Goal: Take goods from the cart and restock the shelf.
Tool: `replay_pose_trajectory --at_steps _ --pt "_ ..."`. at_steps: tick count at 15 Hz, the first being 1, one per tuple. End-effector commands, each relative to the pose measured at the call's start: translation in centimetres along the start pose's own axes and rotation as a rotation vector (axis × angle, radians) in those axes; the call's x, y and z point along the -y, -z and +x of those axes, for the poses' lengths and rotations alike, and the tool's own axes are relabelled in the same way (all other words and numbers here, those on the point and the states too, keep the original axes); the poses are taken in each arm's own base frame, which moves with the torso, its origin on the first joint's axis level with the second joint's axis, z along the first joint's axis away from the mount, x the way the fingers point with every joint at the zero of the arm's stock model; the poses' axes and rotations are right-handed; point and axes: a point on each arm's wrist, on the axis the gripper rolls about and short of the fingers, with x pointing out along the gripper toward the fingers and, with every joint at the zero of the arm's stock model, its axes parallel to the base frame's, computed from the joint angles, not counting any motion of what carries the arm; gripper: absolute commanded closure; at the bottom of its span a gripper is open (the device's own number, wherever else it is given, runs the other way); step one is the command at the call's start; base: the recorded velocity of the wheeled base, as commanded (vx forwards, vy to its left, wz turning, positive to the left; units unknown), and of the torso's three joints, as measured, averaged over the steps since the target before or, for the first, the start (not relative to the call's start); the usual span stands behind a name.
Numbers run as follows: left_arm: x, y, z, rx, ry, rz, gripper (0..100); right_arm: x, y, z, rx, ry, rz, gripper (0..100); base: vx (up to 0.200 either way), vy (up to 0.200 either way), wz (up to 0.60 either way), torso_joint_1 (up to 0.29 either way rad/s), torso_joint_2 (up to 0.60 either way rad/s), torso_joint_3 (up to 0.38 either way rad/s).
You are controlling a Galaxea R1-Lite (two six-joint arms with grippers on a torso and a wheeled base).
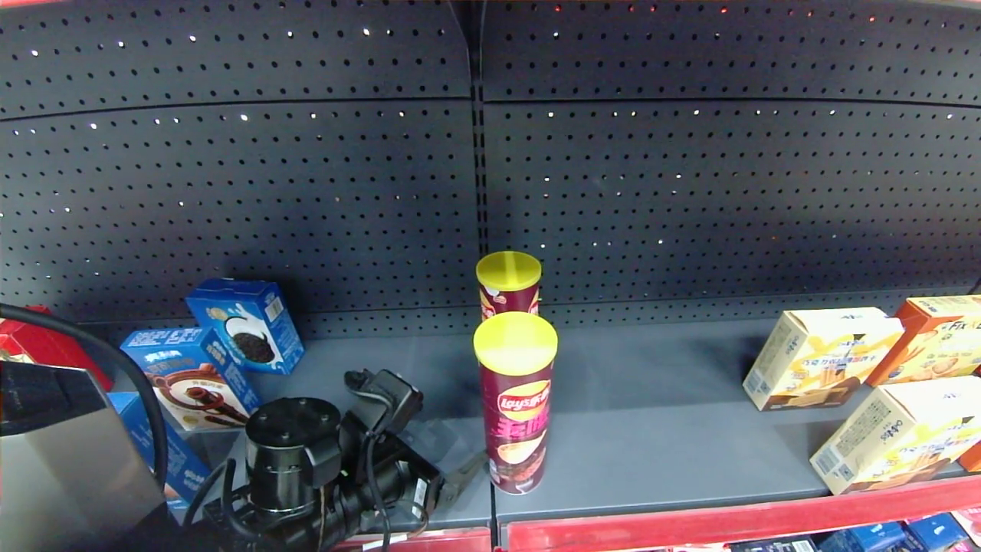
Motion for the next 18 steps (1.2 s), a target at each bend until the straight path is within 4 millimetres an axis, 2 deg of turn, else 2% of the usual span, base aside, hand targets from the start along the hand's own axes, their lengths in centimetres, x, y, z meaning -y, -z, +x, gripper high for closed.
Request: replay_pose_trajectory --at_steps 1,6,10,13,14,15,18 --pt "0.0 0.0 0.1 0.002 0.001 0.0 0 0.0 0.1 0.1 -0.007 -0.001 -0.002 0 0.0 0.0 0.0 0.0 0.0 0.0" --pt "0.0 0.1 0.0 -0.006 0.0 0.0 0 0.0 0.1 0.1 -0.009 -0.002 -0.002 0 0.0 0.0 0.0 0.0 0.0 0.0" --pt "-1.4 -0.1 -0.4 0.018 -0.052 -0.019 0 0.0 0.1 0.1 -0.007 -0.003 -0.002 0 0.0 0.0 0.0 0.0 0.0 0.0" --pt "-2.6 -1.3 -2.1 0.093 -0.099 -0.025 0 0.0 0.0 0.1 -0.003 -0.004 -0.002 0 0.0 0.0 0.0 0.0 0.0 0.0" --pt "-3.4 -2.2 -3.8 0.137 -0.143 -0.029 0 0.0 -0.2 0.1 0.002 -0.01 -0.001 0 0.0 0.0 0.0 0.0 0.0 0.0" --pt "-3.6 -2.7 -4.5 0.158 -0.153 -0.029 0 0.0 -0.3 0.1 0.005 -0.019 -0.001 0 0.0 0.0 0.0 0.0 0.0 0.0" --pt "-3.1 -5.2 -8.1 0.238 -0.163 -0.018 0 -0.1 -0.7 0.3 0.001 -0.03 -0.003 0 0.0 0.0 0.0 0.0 0.0 0.0"
